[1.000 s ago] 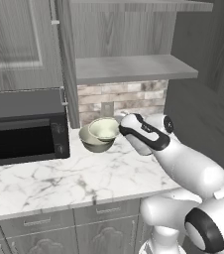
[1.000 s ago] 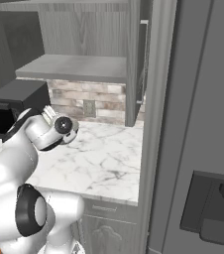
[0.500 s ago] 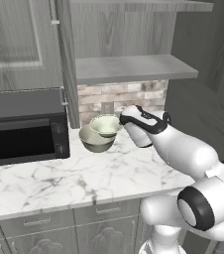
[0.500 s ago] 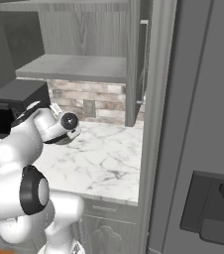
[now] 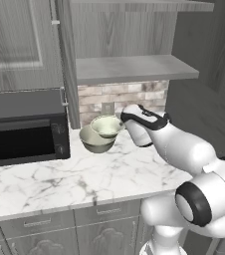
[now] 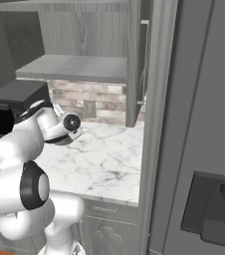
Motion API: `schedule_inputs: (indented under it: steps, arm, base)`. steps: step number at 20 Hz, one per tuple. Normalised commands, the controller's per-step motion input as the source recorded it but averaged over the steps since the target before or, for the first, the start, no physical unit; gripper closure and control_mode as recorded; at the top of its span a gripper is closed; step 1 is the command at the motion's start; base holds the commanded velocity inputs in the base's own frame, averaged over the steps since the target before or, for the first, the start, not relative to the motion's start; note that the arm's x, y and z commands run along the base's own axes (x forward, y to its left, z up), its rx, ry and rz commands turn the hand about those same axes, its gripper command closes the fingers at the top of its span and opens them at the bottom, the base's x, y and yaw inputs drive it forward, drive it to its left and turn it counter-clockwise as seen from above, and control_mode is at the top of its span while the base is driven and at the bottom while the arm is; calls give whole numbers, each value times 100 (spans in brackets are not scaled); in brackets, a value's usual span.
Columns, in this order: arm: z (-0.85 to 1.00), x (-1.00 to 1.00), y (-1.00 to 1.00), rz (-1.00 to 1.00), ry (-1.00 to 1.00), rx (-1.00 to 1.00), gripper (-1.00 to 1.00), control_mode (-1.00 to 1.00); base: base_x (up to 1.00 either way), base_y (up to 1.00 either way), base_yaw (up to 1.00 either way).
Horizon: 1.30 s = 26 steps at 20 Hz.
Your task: Pick up the bowls on the counter and stack them on top of one another in the open cabinet. Place the smaller bowl on top of the larger bowl.
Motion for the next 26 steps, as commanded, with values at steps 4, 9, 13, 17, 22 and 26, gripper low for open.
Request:
schedule_inputs:
  steps: [4,9,13,17,22,26]
  arm:
    - [-11,22,13,-1,0,-1,100,-100]
    - [-18,17,14,-1,0,-4,100,-100]
    - [-25,8,4,0,-1,-6,100,-100]
    - [-23,10,0,0,-2,-5,100,-100]
    - [-22,11,0,0,-4,-3,100,-100]
    - [-18,4,0,0,-5,-2,100,-100]
  base:
    - [0,0,0]
    - [0,0,0]
    - [0,0,0]
    - [0,0,0]
    - [0,0,0]
    - [0,0,0]
